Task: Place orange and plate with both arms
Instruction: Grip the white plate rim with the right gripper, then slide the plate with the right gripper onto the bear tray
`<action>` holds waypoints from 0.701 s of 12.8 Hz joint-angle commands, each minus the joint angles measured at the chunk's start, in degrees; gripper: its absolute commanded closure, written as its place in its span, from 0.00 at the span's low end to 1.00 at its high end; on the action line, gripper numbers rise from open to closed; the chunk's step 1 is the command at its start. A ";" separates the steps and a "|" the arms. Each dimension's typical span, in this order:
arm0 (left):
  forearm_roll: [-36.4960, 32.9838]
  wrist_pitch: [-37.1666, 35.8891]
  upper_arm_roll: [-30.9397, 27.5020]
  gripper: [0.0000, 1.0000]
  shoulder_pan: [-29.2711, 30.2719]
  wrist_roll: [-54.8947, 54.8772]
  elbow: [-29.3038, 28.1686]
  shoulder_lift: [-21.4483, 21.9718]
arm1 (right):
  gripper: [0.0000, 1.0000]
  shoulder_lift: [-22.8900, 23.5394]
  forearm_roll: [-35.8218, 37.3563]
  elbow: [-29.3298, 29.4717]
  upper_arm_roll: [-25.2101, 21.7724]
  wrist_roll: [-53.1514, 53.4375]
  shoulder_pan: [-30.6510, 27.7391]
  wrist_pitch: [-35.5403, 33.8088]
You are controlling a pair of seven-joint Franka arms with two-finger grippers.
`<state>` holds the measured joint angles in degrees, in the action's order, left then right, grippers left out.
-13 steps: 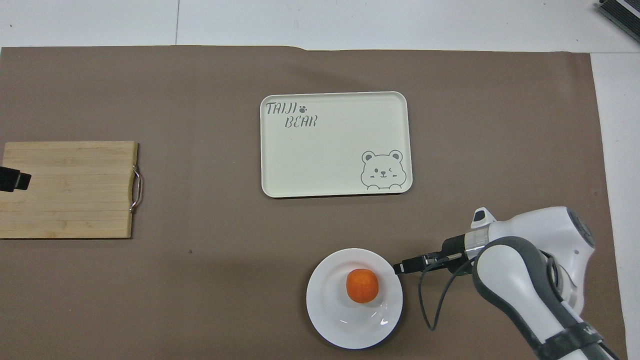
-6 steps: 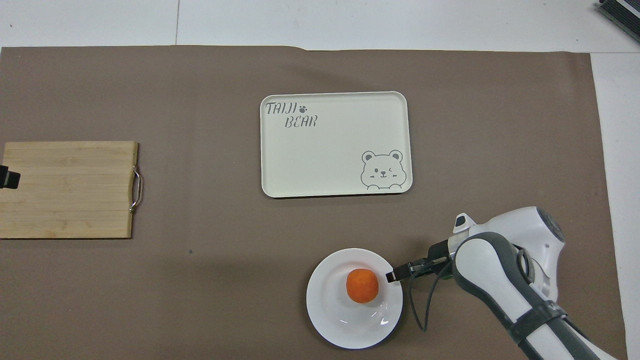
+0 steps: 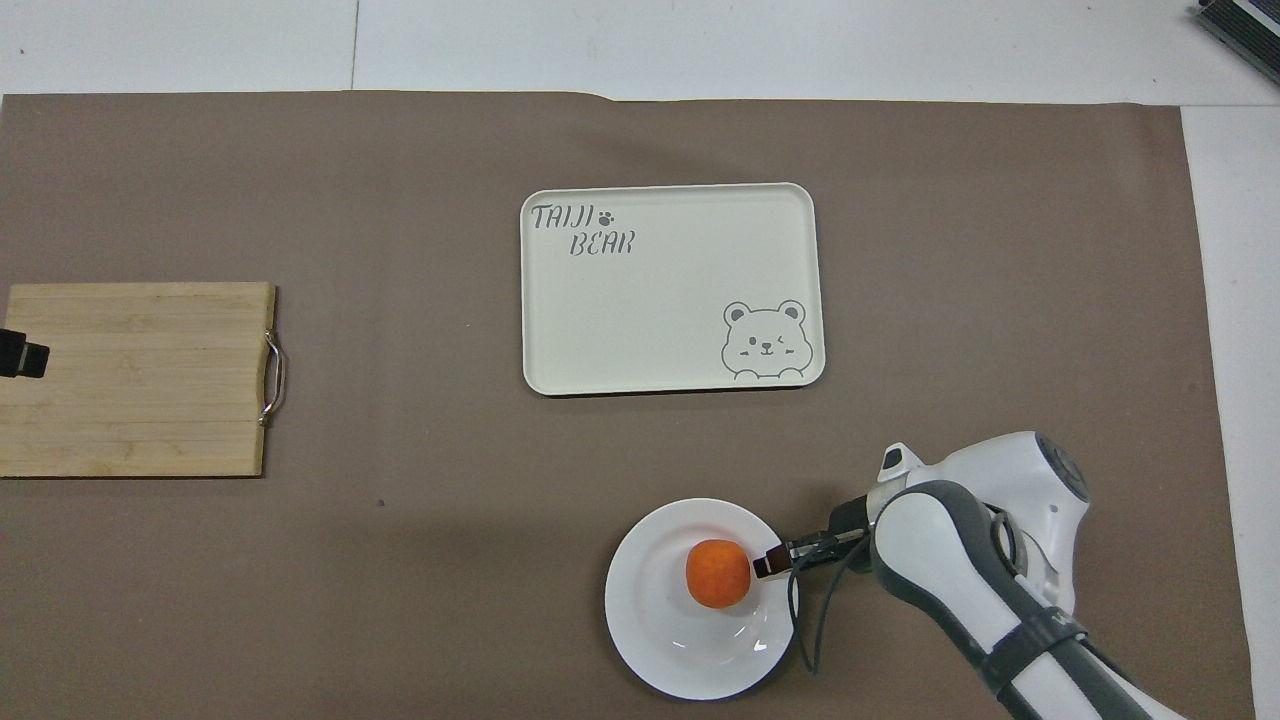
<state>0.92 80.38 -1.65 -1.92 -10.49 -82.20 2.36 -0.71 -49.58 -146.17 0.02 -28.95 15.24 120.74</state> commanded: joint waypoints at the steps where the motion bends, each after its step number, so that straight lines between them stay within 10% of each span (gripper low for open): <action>1: -0.05 -0.23 0.25 0.00 0.77 0.65 -1.29 1.33 | 1.00 -0.34 -2.45 -1.75 -0.11 -1.98 1.20 1.51; 9: -0.05 -0.23 0.34 0.00 0.69 0.65 -1.29 1.33 | 1.00 0.10 -3.06 -0.96 -0.11 -10.93 -3.27 -2.61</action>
<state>0.92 80.38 -1.79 -1.88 -10.45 -82.20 2.37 -1.04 -51.08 -146.65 -0.06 -35.30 14.62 119.19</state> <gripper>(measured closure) 0.000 0.912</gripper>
